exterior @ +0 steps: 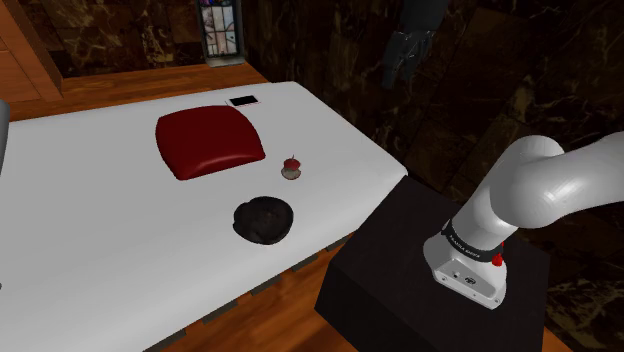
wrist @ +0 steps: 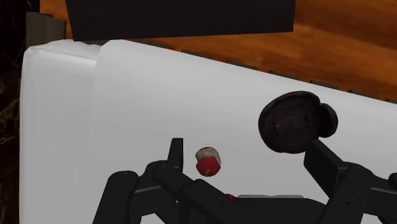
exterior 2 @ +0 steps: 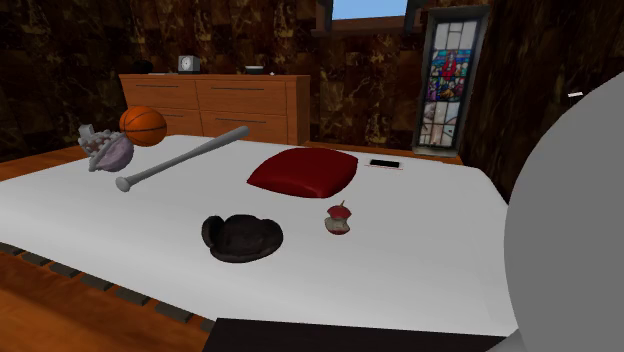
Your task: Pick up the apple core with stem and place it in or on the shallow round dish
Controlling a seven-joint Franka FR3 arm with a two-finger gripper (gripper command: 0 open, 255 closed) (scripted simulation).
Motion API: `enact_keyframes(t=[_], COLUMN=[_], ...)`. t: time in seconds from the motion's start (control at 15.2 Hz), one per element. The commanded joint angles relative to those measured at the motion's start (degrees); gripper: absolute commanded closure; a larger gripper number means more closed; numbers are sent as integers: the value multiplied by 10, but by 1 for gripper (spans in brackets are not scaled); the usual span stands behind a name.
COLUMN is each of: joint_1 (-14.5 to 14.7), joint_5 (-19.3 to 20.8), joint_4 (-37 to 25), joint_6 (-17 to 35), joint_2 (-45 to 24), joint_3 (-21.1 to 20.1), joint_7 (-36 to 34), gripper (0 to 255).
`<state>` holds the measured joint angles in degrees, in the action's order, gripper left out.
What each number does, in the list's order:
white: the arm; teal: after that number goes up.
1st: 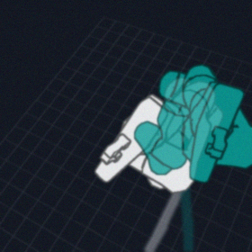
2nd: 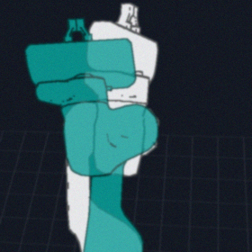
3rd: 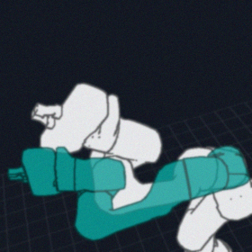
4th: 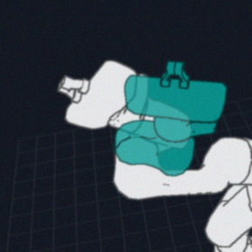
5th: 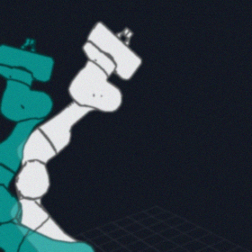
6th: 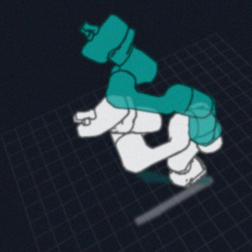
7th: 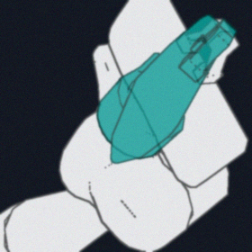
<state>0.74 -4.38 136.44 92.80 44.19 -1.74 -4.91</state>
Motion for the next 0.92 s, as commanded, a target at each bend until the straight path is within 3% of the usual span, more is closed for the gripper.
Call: enact_keyframes(t=[0.0,0.86], joint_1=[0,7], joint_5=[0,-17], joint_4=[0,84], joint_6=[0,279], joint_2=[0,-186], joint_3=[0,26], joint_7=[0,72], gripper=[0,0])
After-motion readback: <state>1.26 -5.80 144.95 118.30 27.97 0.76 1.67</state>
